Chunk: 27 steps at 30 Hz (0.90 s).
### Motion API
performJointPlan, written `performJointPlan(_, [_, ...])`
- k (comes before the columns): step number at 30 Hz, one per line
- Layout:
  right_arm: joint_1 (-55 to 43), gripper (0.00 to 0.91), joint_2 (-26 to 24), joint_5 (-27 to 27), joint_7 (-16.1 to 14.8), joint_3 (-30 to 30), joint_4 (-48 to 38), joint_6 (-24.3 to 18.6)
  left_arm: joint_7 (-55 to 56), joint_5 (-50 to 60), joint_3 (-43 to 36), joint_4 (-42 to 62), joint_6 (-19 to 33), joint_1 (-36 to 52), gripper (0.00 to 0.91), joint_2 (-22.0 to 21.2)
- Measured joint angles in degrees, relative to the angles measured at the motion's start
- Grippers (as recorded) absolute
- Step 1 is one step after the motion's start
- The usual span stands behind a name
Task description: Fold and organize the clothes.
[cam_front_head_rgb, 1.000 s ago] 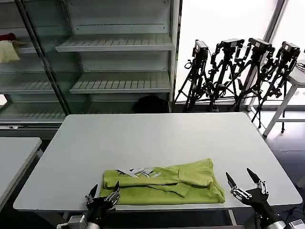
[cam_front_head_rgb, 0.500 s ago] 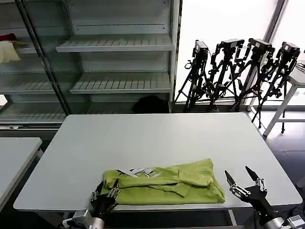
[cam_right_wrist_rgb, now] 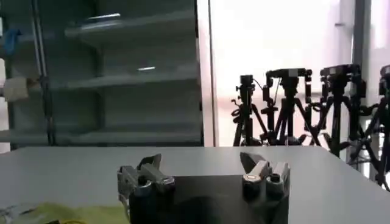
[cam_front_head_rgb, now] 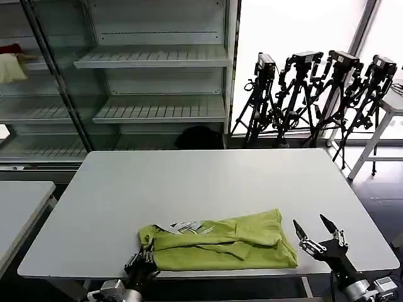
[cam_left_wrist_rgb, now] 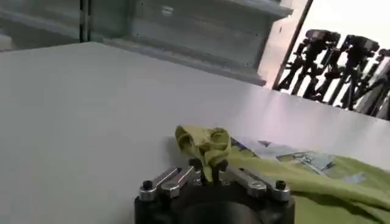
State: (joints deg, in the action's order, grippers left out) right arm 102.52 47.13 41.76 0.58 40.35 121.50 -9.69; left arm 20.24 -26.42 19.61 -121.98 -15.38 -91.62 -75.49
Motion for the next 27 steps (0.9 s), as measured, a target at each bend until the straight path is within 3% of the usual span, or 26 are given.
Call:
performJointPlan(9, [-1.9, 0.907, 0.0, -0.6, -0.1, -0.9, 0.4, 0.8, 0.2, -4.3, 8.1, -0.8, -1.4, 1.8, 0.0, 4.7])
performJointPlan(21, [-3.7, 0.907, 0.3, -1.1, -0.1, -1.8, 0.4, 1.3, -2.0, -13.4, 29.3, -1.1, -4.8, 1.7, 0.0, 14.7])
performJointPlan(27, [-3.6, 0.907, 0.7, -1.4, -0.1, -1.7, 0.7, 1.5, -4.6, -12.1, 30.0, -5.6, -4.4, 0.1, 0.0, 15.3])
